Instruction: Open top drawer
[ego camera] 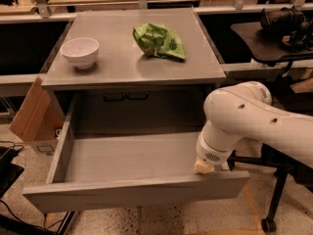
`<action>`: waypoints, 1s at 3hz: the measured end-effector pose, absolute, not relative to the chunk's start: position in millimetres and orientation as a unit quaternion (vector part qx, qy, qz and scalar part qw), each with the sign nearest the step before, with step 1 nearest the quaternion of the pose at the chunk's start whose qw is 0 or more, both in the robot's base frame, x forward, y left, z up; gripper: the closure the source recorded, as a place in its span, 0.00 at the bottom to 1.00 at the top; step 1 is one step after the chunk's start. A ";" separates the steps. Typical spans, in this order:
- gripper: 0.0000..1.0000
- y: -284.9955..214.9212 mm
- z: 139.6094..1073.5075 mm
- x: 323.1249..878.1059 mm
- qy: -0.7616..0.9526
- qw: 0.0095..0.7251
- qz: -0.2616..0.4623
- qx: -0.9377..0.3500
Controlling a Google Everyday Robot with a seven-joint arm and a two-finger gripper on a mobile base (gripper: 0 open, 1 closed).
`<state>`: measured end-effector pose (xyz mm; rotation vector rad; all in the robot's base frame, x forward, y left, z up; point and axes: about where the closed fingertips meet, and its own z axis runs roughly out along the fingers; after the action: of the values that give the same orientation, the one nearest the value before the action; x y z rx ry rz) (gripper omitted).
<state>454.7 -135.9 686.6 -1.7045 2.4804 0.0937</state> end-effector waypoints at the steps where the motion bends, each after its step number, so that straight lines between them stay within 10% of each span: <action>1: 0.59 -137.4 687.1 455.3 0.821 0.065 0.027 -0.567; 3: 0.12 -137.8 688.2 454.2 0.821 0.065 0.025 -0.567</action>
Offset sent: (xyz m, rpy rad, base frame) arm 0.0008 -0.0016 0.0004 -0.0082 -0.0048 0.0037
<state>454.2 -137.8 688.2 -1.7117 2.4772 0.0750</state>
